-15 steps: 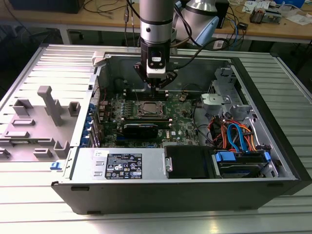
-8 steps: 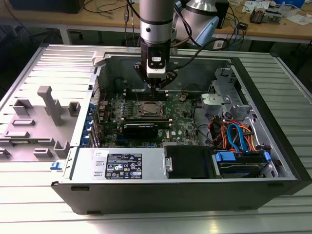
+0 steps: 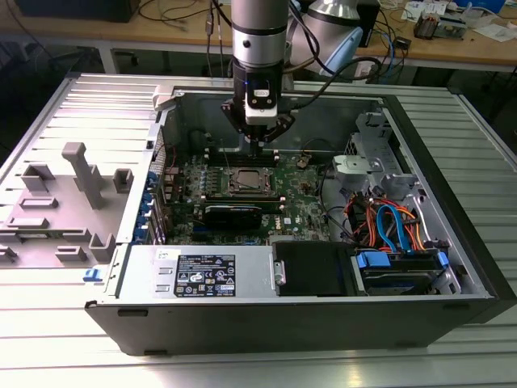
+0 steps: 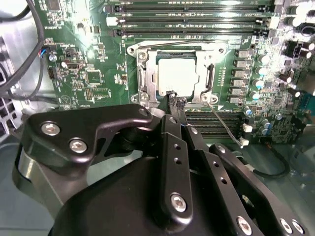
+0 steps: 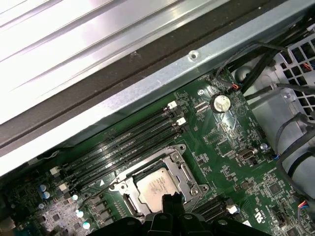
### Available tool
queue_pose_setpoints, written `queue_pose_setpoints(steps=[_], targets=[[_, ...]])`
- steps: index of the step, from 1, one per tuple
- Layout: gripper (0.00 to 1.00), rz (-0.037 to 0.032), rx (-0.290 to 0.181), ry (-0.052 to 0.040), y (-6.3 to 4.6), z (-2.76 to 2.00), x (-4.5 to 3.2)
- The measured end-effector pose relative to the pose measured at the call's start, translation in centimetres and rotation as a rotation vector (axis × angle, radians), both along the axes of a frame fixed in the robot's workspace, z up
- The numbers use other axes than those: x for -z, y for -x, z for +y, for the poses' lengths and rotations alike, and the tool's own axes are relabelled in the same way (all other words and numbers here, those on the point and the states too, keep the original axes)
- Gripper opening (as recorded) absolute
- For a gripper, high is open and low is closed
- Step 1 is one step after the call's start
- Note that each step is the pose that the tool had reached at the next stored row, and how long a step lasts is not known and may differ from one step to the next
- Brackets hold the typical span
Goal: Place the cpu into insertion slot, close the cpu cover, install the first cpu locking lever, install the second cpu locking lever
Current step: 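Install the first cpu locking lever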
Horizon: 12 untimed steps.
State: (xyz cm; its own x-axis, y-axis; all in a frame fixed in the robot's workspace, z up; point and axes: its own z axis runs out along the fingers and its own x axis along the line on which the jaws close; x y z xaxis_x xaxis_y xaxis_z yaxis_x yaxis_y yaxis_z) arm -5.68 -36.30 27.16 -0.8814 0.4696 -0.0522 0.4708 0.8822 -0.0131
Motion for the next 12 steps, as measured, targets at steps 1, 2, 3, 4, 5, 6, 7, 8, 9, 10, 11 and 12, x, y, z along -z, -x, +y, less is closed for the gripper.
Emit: queue_pose_setpoints(steps=[1, 2, 3, 4, 5, 6, 7, 8, 9, 10, 11, 12], targets=[[0.11, 0.0000, -0.014, 0.0001, 0.00, 0.00, 0.00], [0.11, 0.0000, -0.031, 0.0001, 0.00, 0.00, 0.00], [0.11, 0.0000, -0.060, 0.0001, 0.00, 0.01, 0.00], [0.11, 0.0001, -0.078, 0.0001, 0.00, 0.01, 0.00], [0.11, 0.0001, -0.095, 0.0002, 0.00, 0.01, -0.01], [0.11, 0.0000, -0.123, 0.0001, 0.00, 0.01, 0.00], [0.11, 0.0000, -0.150, 0.0001, 0.00, 0.01, 0.00], [0.11, 0.0000, -0.152, 0.0002, 0.00, 0.01, 0.00], [0.11, 0.0000, -0.152, 0.0002, 0.00, 0.01, 0.00], [0.11, 0.0000, -0.153, 0.0003, 0.00, 0.01, 0.00], [0.11, 0.0000, -0.153, 0.0002, 0.00, 0.01, 0.00], [0.11, 0.0000, -0.153, 0.0003, 0.00, 0.01, 0.00]])
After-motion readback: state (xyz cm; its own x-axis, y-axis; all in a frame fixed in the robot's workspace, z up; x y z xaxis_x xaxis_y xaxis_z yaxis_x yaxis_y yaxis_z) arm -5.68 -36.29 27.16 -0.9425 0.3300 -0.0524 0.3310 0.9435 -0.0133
